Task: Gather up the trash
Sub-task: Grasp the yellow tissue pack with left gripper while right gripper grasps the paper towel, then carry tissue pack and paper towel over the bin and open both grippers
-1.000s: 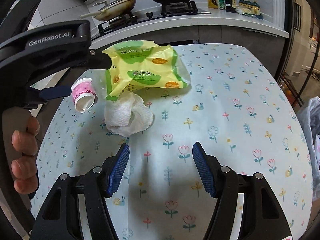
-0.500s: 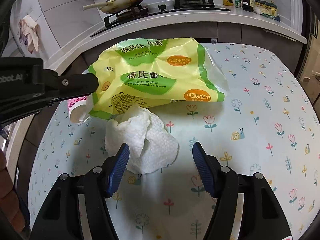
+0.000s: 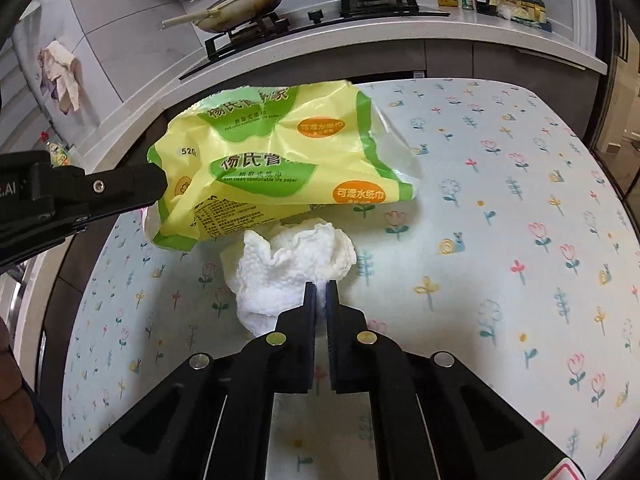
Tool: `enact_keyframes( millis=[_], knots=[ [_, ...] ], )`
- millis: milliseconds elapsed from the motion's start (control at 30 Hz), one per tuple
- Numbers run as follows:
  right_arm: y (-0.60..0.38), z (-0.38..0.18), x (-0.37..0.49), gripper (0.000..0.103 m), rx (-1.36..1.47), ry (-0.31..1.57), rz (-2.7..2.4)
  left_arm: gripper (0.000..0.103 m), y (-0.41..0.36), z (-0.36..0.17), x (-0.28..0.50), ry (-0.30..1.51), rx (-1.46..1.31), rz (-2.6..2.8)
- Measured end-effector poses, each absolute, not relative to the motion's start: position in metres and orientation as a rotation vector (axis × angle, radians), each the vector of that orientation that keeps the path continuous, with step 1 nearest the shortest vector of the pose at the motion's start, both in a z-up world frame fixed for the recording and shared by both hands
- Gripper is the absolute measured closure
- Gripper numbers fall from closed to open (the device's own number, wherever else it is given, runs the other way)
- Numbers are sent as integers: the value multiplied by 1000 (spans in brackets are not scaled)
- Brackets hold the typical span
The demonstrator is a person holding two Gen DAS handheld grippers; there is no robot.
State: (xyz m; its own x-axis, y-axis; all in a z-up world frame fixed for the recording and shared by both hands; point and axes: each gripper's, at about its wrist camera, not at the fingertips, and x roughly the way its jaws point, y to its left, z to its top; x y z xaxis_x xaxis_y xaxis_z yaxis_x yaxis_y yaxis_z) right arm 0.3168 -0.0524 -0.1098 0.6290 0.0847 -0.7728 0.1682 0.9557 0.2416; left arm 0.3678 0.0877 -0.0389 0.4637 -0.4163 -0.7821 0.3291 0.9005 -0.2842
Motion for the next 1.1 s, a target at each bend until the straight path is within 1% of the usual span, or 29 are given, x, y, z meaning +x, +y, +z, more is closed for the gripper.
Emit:
enact_keyframes(
  millis=[300, 600, 967, 1067, 1100],
  knots=[
    [-116, -83, 233, 99, 377, 832, -193, 98, 46, -28, 317, 998, -67, -537],
    [-162, -60, 169, 99, 414, 767, -302, 99, -6, -13, 265, 986, -12, -628],
    [-196, -60, 122, 99, 465, 736, -374, 100, -36, -11, 231, 990, 46, -667],
    [-202, -62, 116, 99, 476, 733, -382, 100, -33, -14, 230, 1000, 44, -658],
    [-204, -63, 115, 99, 480, 733, -385, 98, -30, -16, 231, 1002, 42, -651]
  ],
)
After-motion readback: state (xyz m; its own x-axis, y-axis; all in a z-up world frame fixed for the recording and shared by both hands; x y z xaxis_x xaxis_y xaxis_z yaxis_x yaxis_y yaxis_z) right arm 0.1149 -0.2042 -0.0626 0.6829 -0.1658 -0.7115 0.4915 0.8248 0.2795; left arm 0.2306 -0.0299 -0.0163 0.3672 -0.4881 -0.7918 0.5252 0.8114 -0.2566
